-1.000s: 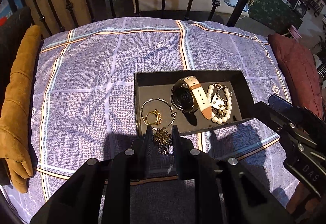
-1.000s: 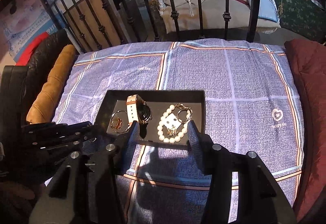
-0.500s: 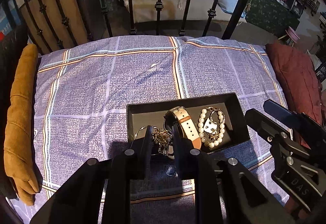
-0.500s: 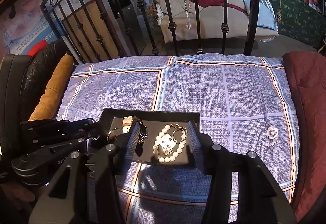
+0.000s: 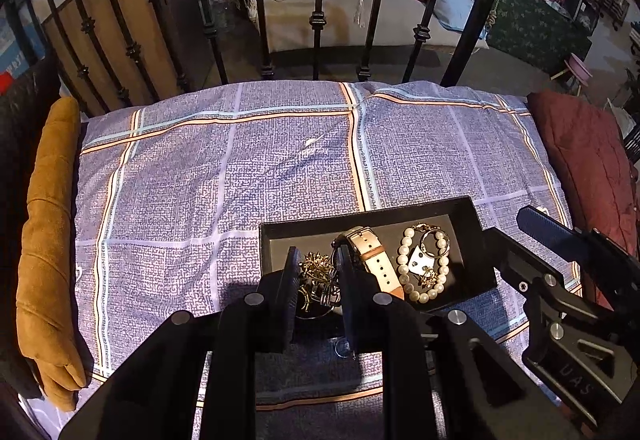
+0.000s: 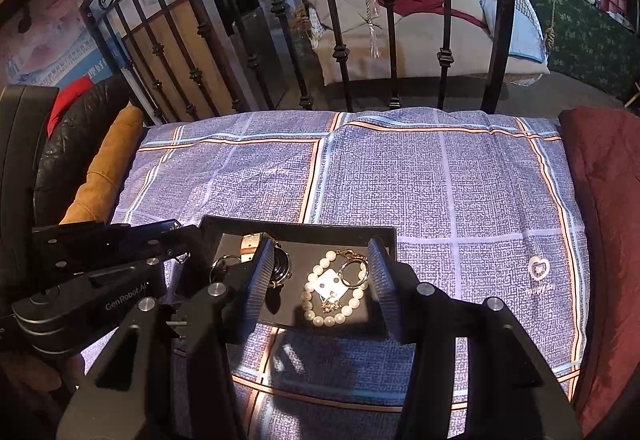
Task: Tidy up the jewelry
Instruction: 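Carry the brooch with the left tool into the box and open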
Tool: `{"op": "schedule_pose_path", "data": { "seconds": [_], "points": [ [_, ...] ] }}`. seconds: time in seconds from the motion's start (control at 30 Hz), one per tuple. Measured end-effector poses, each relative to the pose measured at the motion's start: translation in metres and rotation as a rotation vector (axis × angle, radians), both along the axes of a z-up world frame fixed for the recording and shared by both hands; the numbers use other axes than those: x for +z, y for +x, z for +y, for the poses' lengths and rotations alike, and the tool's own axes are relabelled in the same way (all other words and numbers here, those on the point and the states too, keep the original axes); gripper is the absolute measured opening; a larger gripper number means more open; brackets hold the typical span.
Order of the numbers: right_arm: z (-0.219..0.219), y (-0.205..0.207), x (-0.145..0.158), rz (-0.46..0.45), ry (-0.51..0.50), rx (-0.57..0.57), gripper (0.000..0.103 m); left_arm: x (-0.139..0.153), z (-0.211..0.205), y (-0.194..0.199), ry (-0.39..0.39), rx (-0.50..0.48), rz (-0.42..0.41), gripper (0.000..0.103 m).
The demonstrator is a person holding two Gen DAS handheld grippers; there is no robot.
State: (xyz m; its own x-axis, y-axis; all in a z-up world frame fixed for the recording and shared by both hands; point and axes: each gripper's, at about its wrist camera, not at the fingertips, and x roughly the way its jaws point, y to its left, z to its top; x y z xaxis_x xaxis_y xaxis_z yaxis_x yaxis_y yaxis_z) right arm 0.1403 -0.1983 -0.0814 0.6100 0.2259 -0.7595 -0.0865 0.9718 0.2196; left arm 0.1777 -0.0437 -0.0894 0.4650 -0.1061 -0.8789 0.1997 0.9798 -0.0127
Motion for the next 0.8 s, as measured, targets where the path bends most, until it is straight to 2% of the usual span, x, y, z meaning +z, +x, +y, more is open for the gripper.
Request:
{"op": "schedule_pose_path", "data": {
  "seconds": [0.13, 0.2, 0.27, 0.3, 0.7, 0.77, 0.8],
  "points": [
    [0.000, 0.002, -0.001, 0.002, -0.006, 0.000, 0.050, -0.002, -0.002, 0.000, 0.017, -0.005, 0.002, 0.018],
    [0.001, 0.002, -0.001, 0.000, -0.018, -0.002, 0.046, -0.003, -0.003, 0.000, 0.026, -0.008, 0.004, 0.018],
    [0.004, 0.003, -0.004, 0.011, -0.042, 0.002, 0.005, -0.004, -0.003, 0.000, 0.026, -0.008, 0.008, 0.018],
    [0.006, 0.004, -0.005, 0.021, -0.047, 0.006, 0.001, -0.004, -0.003, 0.000, 0.027, -0.008, 0.008, 0.018],
    [0.011, 0.007, -0.012, 0.052, -0.030, 0.024, 0.001, -0.011, -0.005, 0.003, 0.046, 0.002, 0.026, 0.019],
    [0.009, 0.008, -0.012, 0.055, -0.027, 0.023, 0.001, -0.012, -0.006, 0.004, 0.073, 0.012, 0.027, 0.032],
    [0.009, 0.008, -0.012, 0.058, -0.027, 0.023, 0.001, -0.012, -0.006, 0.004, 0.086, 0.024, 0.020, 0.050]
  ]
}}
